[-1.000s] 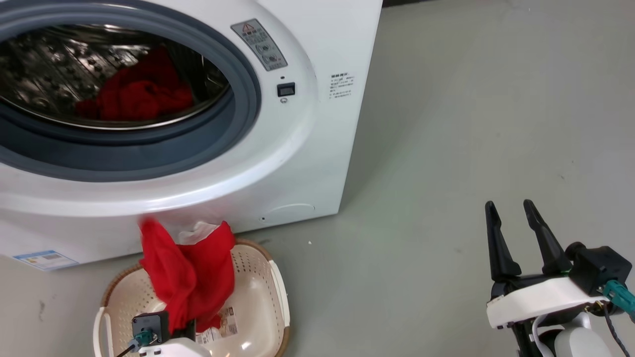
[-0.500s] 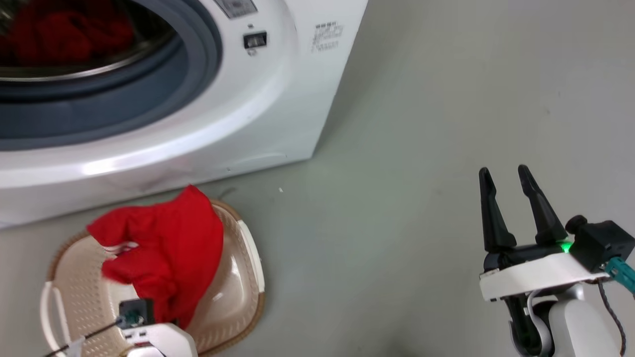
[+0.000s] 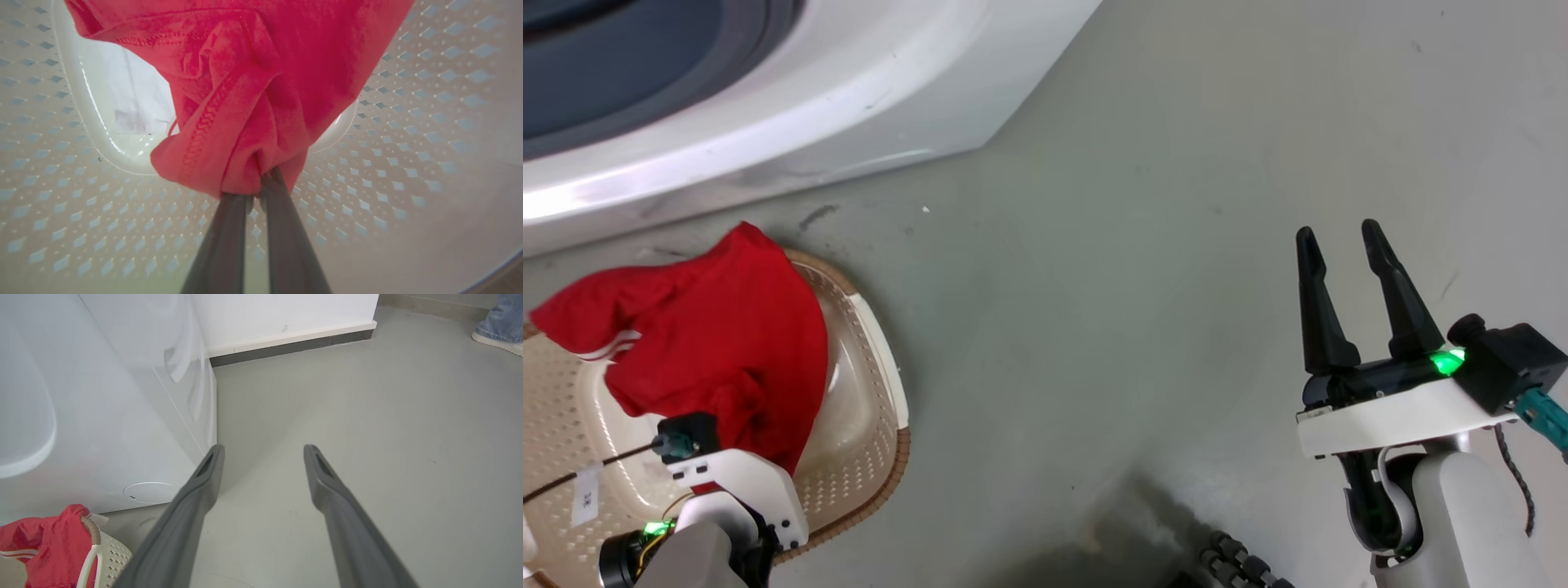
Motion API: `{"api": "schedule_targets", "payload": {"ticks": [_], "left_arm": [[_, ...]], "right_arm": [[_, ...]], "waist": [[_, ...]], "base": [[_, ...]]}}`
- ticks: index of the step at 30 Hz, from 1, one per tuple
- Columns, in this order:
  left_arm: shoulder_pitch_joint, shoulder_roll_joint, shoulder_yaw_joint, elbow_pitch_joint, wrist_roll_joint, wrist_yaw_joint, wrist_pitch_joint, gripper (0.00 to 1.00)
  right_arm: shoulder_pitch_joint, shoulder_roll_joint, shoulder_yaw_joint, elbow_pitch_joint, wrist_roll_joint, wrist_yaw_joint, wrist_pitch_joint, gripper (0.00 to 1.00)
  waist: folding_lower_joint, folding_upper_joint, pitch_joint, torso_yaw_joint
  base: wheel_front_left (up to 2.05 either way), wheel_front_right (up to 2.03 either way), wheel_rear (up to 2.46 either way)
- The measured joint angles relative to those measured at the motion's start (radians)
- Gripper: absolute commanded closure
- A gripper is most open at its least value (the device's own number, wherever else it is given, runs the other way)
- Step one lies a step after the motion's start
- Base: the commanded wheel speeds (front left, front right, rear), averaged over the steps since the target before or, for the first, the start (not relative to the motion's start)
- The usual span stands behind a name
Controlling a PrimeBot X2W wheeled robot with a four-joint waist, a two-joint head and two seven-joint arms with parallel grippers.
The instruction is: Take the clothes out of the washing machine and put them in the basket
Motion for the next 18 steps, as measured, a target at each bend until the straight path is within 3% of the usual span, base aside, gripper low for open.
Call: {"api": "schedule_targets", "payload": {"ticks": [1,2,3,10,18], "left_arm": [[-0.011,0.001,0.000,0.012,-0.001,0.000,0.005,0.51],[-0.020,0.002,0.002,0.019,-0.003,0.000,0.005,0.07],[-0.027,0.004,0.002,0.026,-0.007,0.000,0.001,0.00],[-0.055,0.003,-0.005,0.059,-0.008,0.002,-0.041,0.00],[-0.042,-0.037,-0.021,0.074,-0.011,-0.011,-0.132,0.00]], "right_arm": [[-0.003,0.000,0.004,0.002,0.002,0.000,-0.001,0.00],[-0.004,0.000,0.008,0.004,0.004,0.000,-0.001,0.00],[-0.006,0.000,0.009,0.005,0.005,0.000,-0.002,0.00],[-0.024,0.000,0.014,0.018,0.004,0.000,-0.006,0.00],[-0.021,0.001,0.001,0.032,-0.023,0.000,-0.008,0.00]], "waist": [[0.0000,0.0000,0.012,-0.003],[0.0000,0.0000,0.021,-0.005],[0.0000,0.0000,0.029,-0.008],[0.0000,0.0000,0.017,-0.006],[-0.0001,0.0000,-0.089,0.027]], "base": [[0.00,0.00,0.00],[0.00,0.00,0.00],[0.00,0.00,0.00],[0.00,0.00,0.00],[0.00,0.00,0.00]]}}
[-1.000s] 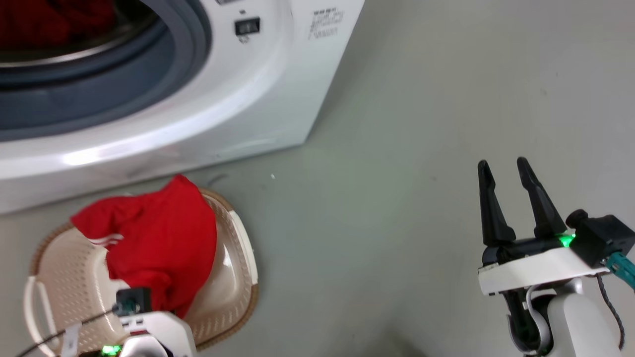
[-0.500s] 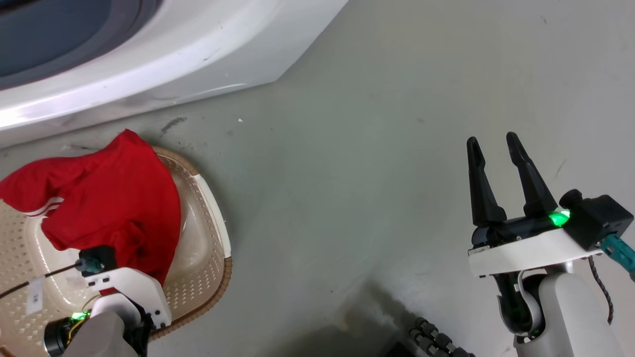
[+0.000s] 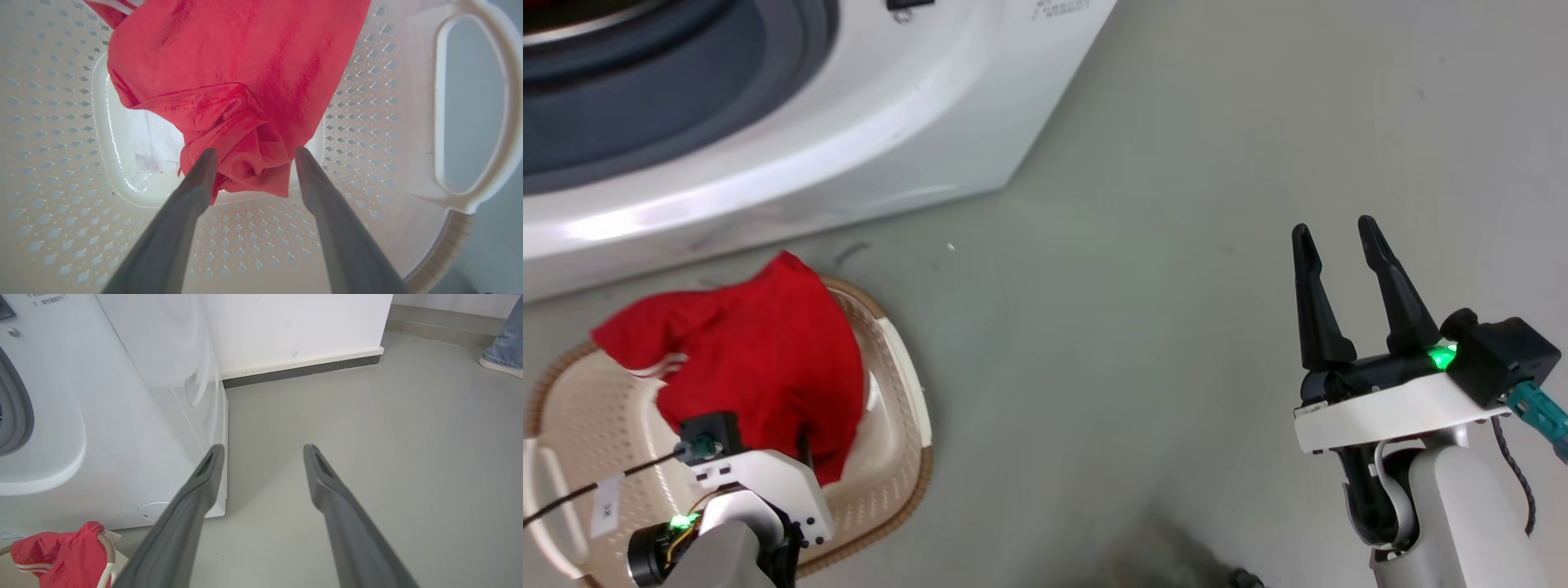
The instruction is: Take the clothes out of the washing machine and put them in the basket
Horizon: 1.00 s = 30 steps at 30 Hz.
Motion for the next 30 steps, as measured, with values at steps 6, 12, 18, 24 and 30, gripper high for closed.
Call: {"api": "schedule_targets", "payload": {"ticks": [6,12,18,24,30], "left_arm": [[0.016,-0.022,-0.012,-0.017,0.004,-0.005,-0.049,0.00],[0.070,-0.036,-0.007,-0.131,0.016,0.012,-0.057,0.00],[0.168,-0.053,0.020,-0.337,0.053,0.039,-0.058,0.00],[0.236,-0.067,0.050,-0.543,0.100,0.053,-0.059,0.00],[0.294,-0.091,0.079,-0.730,0.142,0.063,-0.060,0.00]], "right_arm": [[0.028,0.000,-0.014,0.008,-0.021,0.000,0.000,0.00],[0.072,0.000,-0.041,0.006,-0.043,0.000,0.019,0.00],[0.119,0.000,-0.071,-0.011,-0.062,0.000,0.045,0.00],[0.152,0.000,-0.096,-0.037,-0.079,0.000,0.072,0.00],[0.171,0.000,-0.108,-0.058,-0.087,0.000,0.094,0.00]], "waist": [[0.0000,0.0000,-0.107,0.036],[0.0000,0.0000,-0.211,0.071],[-0.0001,0.0000,-0.294,0.112],[-0.0002,0.0000,-0.349,0.157],[-0.0003,0.0000,-0.391,0.191]], "base": [[0.00,0.00,0.00],[0.00,0.00,0.00],[0.00,0.00,0.00],[0.00,0.00,0.00],[0.00,0.00,0.00]]}}
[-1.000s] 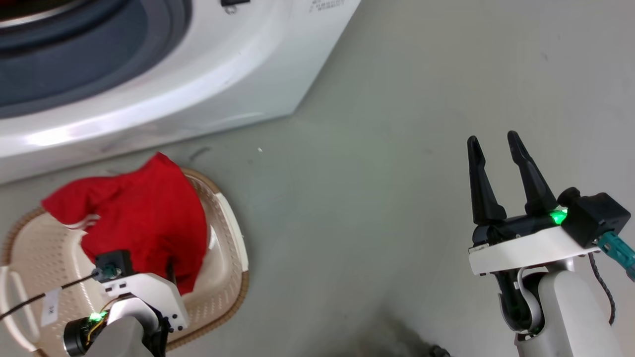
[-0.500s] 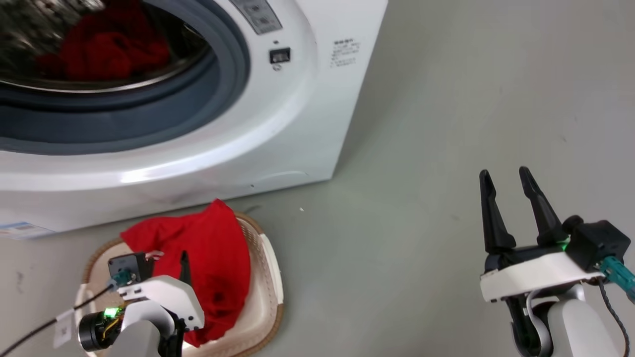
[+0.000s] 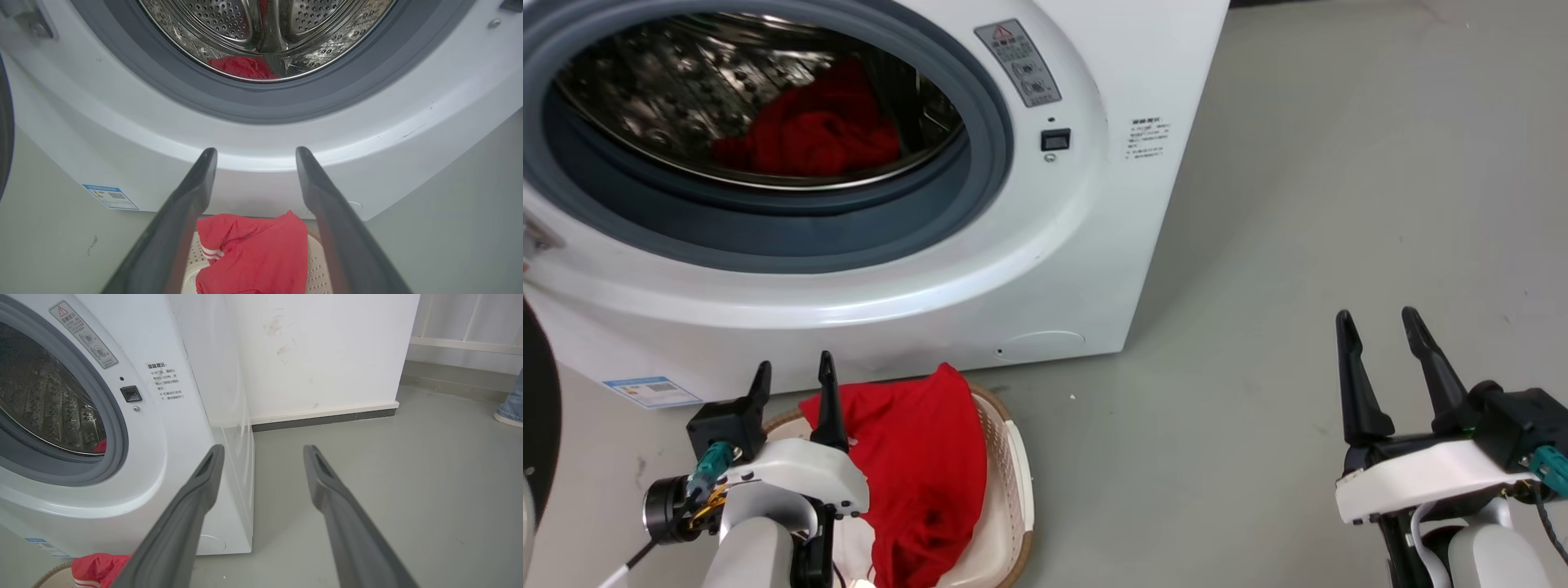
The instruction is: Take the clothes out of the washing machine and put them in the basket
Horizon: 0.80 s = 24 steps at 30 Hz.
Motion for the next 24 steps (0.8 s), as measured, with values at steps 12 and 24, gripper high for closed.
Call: {"api": "schedule_targets", "payload": {"ticks": [12,24], "left_arm": [[-0.013,0.030,0.007,-0.118,0.047,-0.016,0.013,0.00],[-0.333,0.196,0.020,0.027,0.056,-0.062,0.156,0.00]], "right_arm": [[0.037,0.000,-0.001,-0.029,0.007,0.000,0.020,0.00],[0.011,-0.001,0.037,0.000,0.056,0.000,-0.018,0.00]], "waist": [[0.0001,0.0000,-0.043,0.015],[0.0002,0.0000,0.045,-0.081]], "base": [[0.00,0.00,0.00],[0.00,0.00,0.00]]}}
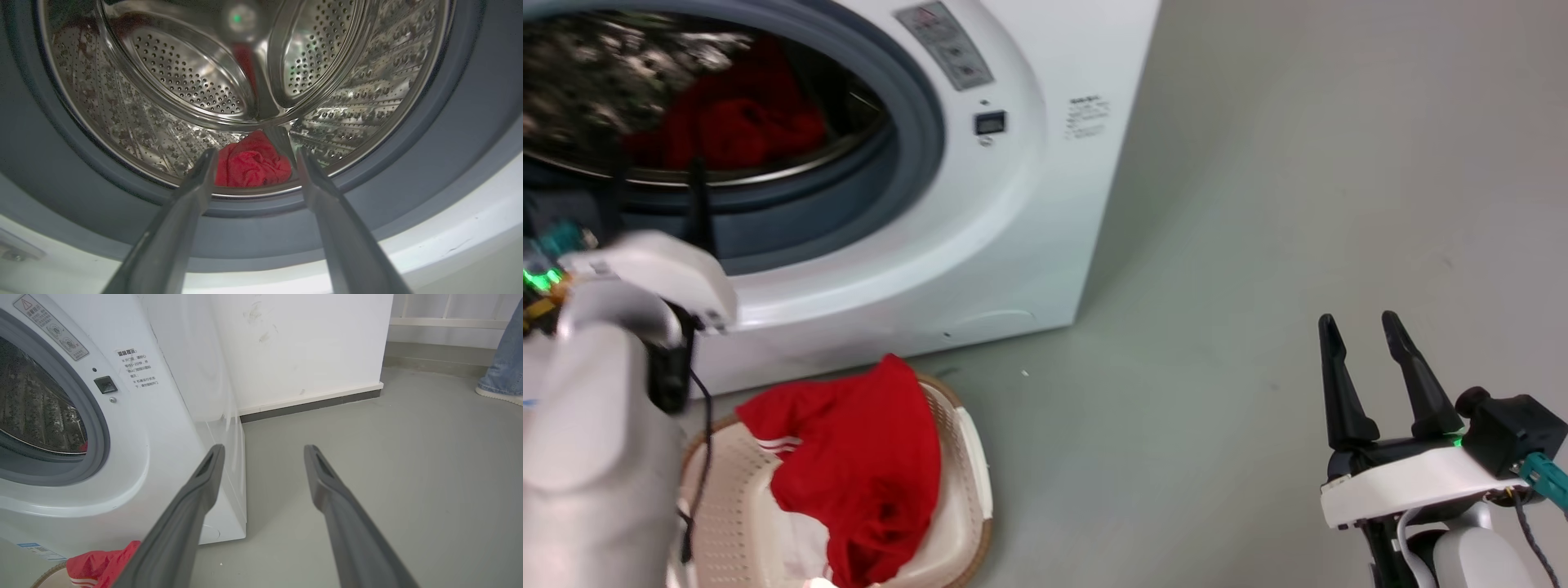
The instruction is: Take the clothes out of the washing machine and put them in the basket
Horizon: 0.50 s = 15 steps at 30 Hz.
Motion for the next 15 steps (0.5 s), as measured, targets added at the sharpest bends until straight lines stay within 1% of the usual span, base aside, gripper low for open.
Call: {"api": "schedule_targets", "payload": {"ticks": [10,15], "left_arm": [[-0.270,0.142,-0.023,0.180,0.029,-0.031,0.154,0.00],[-0.406,0.207,-0.053,0.235,0.058,-0.044,0.232,0.00]], "right_arm": [[-0.064,0.000,0.051,0.068,0.064,0.000,-0.056,0.00],[-0.102,0.000,0.090,0.094,0.096,0.000,-0.069,0.00]], "waist": [[0.0001,0.0000,0.144,-0.093],[0.0002,0.0000,0.228,-0.132]], "base": [[0.00,0.00,0.00],[0.00,0.00,0.00]]}}
